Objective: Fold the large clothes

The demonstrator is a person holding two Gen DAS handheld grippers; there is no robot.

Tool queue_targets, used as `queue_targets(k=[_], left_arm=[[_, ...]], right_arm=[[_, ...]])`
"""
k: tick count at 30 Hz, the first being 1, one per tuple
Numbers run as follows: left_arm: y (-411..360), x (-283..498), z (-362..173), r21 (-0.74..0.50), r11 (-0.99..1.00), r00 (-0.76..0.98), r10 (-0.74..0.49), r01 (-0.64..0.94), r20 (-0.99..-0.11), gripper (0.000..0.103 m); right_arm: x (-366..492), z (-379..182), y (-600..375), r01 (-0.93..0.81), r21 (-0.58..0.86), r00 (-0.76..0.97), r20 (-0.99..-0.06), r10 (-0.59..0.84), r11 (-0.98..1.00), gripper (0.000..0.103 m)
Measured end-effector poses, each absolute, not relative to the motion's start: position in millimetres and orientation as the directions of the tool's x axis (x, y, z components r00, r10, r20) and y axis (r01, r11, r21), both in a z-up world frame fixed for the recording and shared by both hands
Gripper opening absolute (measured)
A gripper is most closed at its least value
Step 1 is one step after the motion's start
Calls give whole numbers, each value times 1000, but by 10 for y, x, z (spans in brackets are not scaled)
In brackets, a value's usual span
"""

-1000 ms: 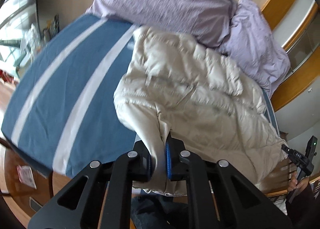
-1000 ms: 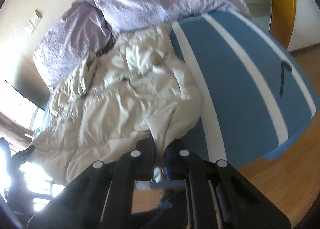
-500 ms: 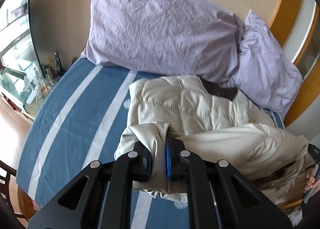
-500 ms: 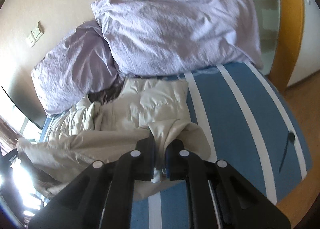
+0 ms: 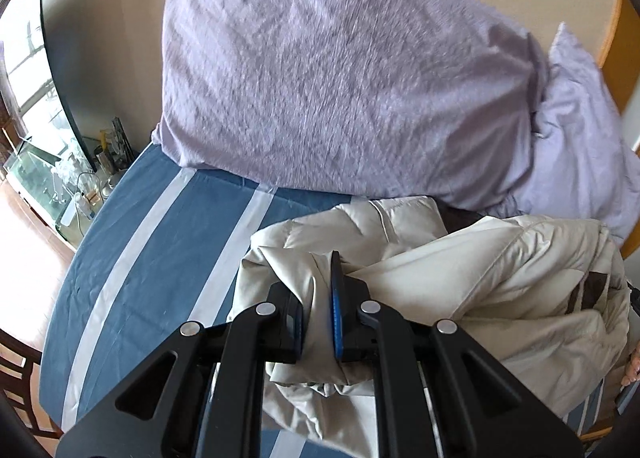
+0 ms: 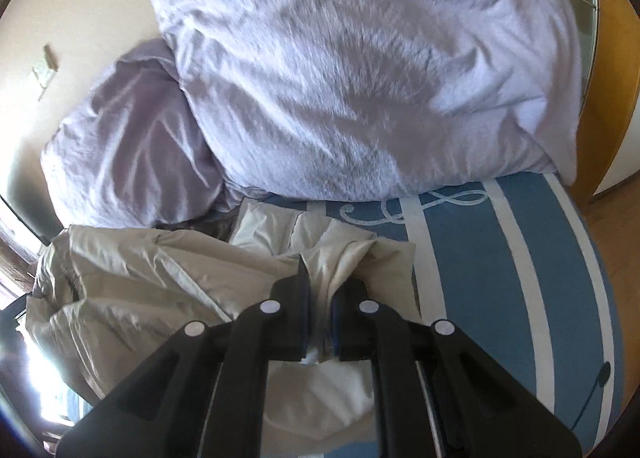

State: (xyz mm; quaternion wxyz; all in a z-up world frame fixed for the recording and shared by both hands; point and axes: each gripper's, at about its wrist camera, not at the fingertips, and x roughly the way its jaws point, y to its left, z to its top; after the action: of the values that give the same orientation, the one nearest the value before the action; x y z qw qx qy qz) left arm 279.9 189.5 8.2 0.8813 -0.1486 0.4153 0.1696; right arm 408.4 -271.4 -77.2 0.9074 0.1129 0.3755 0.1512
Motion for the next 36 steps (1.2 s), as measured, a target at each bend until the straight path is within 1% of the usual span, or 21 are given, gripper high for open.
queue_targets(k=[6, 11, 12, 16, 18, 19, 20, 21, 22, 23, 24, 26, 32, 36], left_arm=[[1920, 3202, -94, -89, 891, 545, 191, -446, -816, 9], [1976, 3530, -392, -67, 870, 473, 200, -489, -858, 11], [1993, 3575, -452, -64, 858, 454, 205, -509, -867, 14], [2044, 3639, -522, -89, 828, 435, 195, -553, -879, 16], [2062, 3647, -478, -101, 830, 433, 179, -549, -883, 25], [2082, 3646, -428, -116, 834, 439, 162, -540, -884, 28], [2098, 3653, -384, -124, 835, 444, 153, -536, -883, 36], [2112, 3654, -328, -132, 837, 454, 149, -532, -879, 45], [2119, 3652, -269, -139, 839, 466, 147, -525, -872, 50], [2117, 3659, -224, -132, 842, 475, 159, -523, -865, 64], [2105, 3648, -129, -101, 846, 489, 201, -523, -849, 74], [2063, 3644, -19, -81, 860, 509, 220, -503, -832, 75], [1745, 3552, 5, -73, 911, 531, 170, -407, -830, 75], [1471, 3563, -115, -77, 935, 521, 125, -347, -844, 75]], right_arm=[[4525, -1040, -2654, -136, 340, 628, -697, 346, 931, 9], [4821, -1349, -2604, -59, 351, 578, -751, 319, 934, 11], [4850, -1391, -2605, -44, 359, 572, -756, 318, 932, 12], [4897, -1426, -2638, -5, 401, 549, -764, 337, 916, 20], [4849, -1341, -2682, -12, 412, 556, -754, 348, 911, 29], [4797, -1267, -2717, -23, 416, 571, -741, 353, 909, 38], [4754, -1207, -2734, -30, 413, 585, -731, 351, 910, 51], [4690, -1122, -2753, -43, 400, 610, -715, 341, 915, 56], [4626, -1038, -2770, -57, 383, 634, -699, 330, 922, 59], [4577, -972, -2779, -73, 374, 644, -690, 330, 924, 59], [4536, -921, -2780, -94, 378, 642, -684, 347, 921, 59], [4447, -852, -2733, -146, 393, 624, -675, 393, 908, 59], [4223, -861, -2177, -324, 388, 525, -685, 505, 863, 59], [4222, -963, -1715, -391, 351, 471, -718, 513, 851, 57]])
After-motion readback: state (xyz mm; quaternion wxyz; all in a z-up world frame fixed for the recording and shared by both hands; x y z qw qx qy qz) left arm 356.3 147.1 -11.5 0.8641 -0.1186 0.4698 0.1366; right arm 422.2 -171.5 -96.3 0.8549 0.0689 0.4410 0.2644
